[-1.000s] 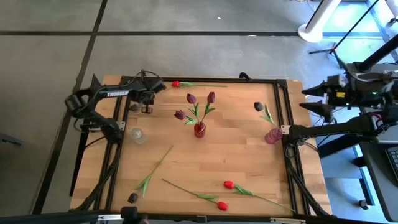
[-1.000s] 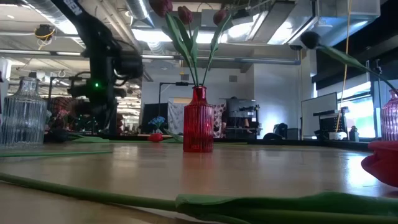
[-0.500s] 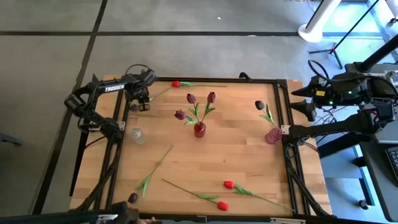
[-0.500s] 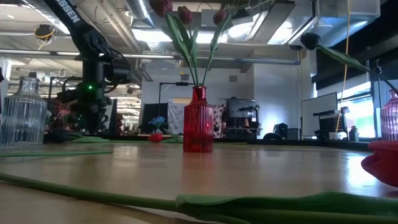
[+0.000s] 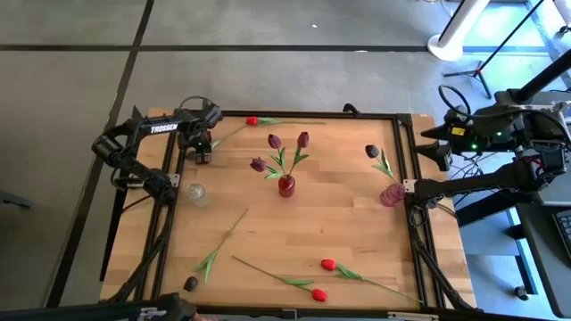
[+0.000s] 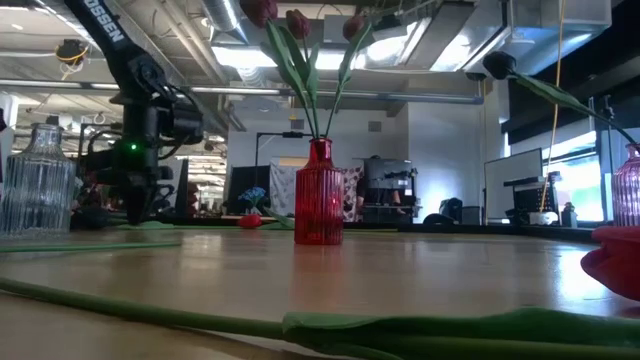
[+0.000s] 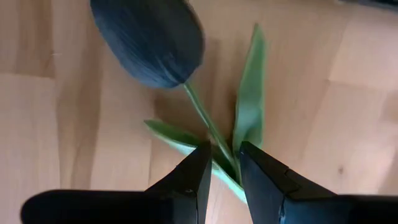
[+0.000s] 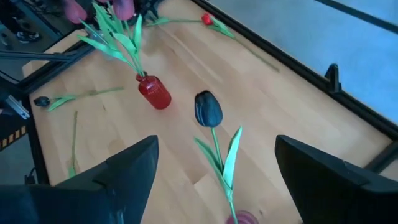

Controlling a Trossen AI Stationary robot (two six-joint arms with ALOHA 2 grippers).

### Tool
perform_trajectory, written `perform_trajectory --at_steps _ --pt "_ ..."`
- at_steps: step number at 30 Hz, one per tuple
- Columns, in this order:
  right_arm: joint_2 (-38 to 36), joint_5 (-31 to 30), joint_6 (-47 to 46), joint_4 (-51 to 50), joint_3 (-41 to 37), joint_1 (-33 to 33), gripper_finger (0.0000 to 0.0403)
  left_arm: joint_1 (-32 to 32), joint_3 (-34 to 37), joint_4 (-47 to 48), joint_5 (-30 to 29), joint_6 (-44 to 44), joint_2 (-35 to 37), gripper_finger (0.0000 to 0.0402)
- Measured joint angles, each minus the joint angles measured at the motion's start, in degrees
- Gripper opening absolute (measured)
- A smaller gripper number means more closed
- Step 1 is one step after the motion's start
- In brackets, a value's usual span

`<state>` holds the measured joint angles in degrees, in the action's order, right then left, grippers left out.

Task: Sort flowers into vase by color
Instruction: Put the top black tulip into the pink vase

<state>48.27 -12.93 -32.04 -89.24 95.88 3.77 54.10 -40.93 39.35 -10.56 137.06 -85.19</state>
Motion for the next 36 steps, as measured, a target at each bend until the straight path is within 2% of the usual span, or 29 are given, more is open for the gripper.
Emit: perform_trajectory --at_steps 6,11,16,20,22,25,27,29,31,36 --pt "-0.02 0.44 -5.22 -0.87 0.0 0.0 0.0322 2.05 2.03 -0.72 -0.33 2.17 0.17 0.008" --pt "0.0 0.46 -5.78 -0.84 0.0 0.0 0.0322 1.92 2.51 -0.84 -1.37 2.05 0.22 0.0075" --pt "0.0 2.33 -4.51 -0.8 0.0 0.0 0.0322 1.91 2.62 -0.06 -1.8 -1.23 0.17 0.0012" --pt "-0.02 5.24 -0.26 -0.79 0.02 0.0 0.0322 1.56 2.68 -2.06 -3.63 -4.52 0.65 0.0004" --pt "0.0 6.69 2.88 -0.78 0.02 0.0 0.0321 -0.18 2.46 -5.04 -7.14 -7.98 2.22 0.0003" --pt "0.23 8.22 8.64 -0.3 0.03 0.0 0.0321 -4.21 0.57 -6.03 -10.79 -8.65 6.28 0.0002" --pt "0.62 7.99 12.77 0.47 0.07 -0.01 0.0321 -7.29 -0.64 -6.24 -15.54 -10.81 9.47 0.0002" --pt "0.8 6.57 16.47 2.06 0.04 -0.02 0.0321 -10.44 -2.3 -8.27 -21.28 -14.65 13.23 0.0002" --pt "1.11 5.08 19.21 4.16 0.04 -0.01 0.0321 -13.85 -4.02 -10.34 -26.48 -22.06 17.24 0.0001" --pt "1.88 4.42 23.07 8.89 0.07 0.0 0.0321 -22.02 -10.24 -25.04 -36.3 -49.54 24.61 0.0001"
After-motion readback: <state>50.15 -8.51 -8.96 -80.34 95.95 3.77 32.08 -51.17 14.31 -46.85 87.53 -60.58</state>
